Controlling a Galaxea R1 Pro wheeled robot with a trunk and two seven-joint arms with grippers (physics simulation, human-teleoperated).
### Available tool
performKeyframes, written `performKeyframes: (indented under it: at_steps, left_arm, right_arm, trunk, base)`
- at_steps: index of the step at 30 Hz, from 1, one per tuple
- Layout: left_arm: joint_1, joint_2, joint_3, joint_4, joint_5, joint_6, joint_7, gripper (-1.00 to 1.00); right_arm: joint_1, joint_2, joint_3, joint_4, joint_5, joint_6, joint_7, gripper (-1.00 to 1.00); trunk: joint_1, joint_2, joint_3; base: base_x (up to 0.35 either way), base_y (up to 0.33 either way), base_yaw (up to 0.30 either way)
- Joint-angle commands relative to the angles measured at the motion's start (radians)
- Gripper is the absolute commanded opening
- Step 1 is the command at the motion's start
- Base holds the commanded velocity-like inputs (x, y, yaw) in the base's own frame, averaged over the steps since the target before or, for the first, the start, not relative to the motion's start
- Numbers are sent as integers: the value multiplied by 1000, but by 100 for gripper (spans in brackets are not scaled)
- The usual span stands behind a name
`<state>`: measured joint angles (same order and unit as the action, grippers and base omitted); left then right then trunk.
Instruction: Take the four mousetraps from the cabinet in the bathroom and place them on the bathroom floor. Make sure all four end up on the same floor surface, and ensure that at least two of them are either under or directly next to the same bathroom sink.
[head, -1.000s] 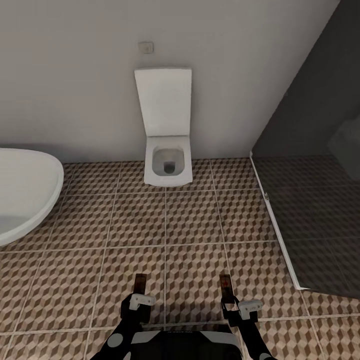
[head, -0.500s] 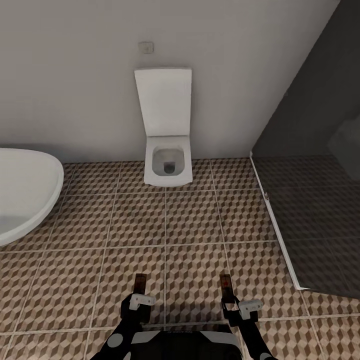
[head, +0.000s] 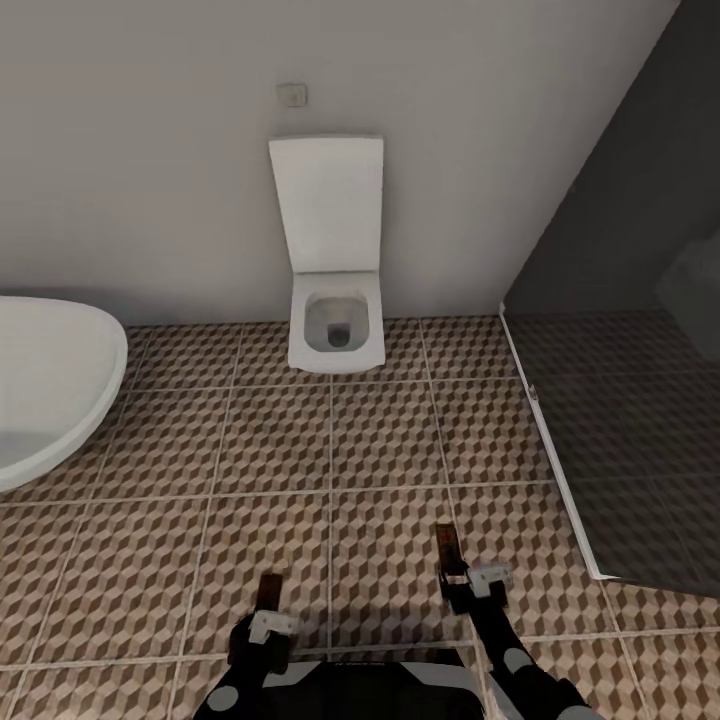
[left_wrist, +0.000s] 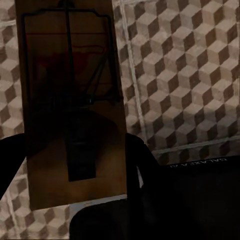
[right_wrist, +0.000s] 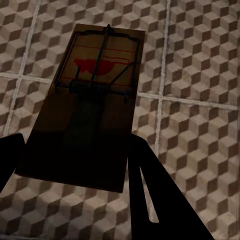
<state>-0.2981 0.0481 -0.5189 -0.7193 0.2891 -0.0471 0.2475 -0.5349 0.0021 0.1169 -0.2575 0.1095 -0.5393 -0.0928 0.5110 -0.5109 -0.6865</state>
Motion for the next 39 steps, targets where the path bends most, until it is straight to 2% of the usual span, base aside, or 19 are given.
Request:
performKeyframes:
  at_steps: [1,3,6,8,10,13,16,20,23,39]
  left_arm:
    - [-1,2,-8,8,10,0,9,-100]
    - [-2,2,0,25,10,30,11,-100]
    - [-20,2,34,35,10,92,12,-100]
    - [-55,1,57,40,10,146,13,-100]
    - [-115,1,78,54,10,205,13,-100]
    - [-164,1,94,78,10,232,13,-100]
    - [-181,0,101,111,10,214,13,-100]
    - [-188,-2,104,175,10,112,13,-100]
    - [-189,-5,104,180,10,70,10,-100]
    - [-190,-7,104,176,10,47,7,-100]
  right_arm:
    - [0,0,3,-23,7,28,-9,-100]
    - [0,1,3,-99,7,114,-5,-100]
    - [0,1,3,-178,7,167,-3,-100]
    - [0,1,3,-221,7,194,-3,-100]
    - [0,1,3,-265,5,238,-2,-100]
    - [0,2,3,-291,3,271,-1,-100]
    - [0,3,3,-299,3,282,-1,-100]
    - [0,4,3,-301,3,286,-1,-100]
    - [0,4,3,-301,3,286,-1,-100]
    - [0,3,3,-301,3,285,-1,-100]
  trunk:
    - [0,-1,-1]
    - [0,-1,-1]
    - [0,-1,-1]
    - [0,-1,-1]
    - [0,-1,-1]
    - [0,-1,-1]
    - [0,-1,-1]
    - [0,-1,-1]
    - [0,-1,-1]
    - [0,-1,-1]
  base:
    - [0,0,0]
    - [0,0,0]
    - [0,0,0]
    - [0,0,0]
    - [0,0,0]
    - [0,0,0]
    - [0,0,0]
    - [0,0,0]
    - [0,0,0]
    - [0,0,0]
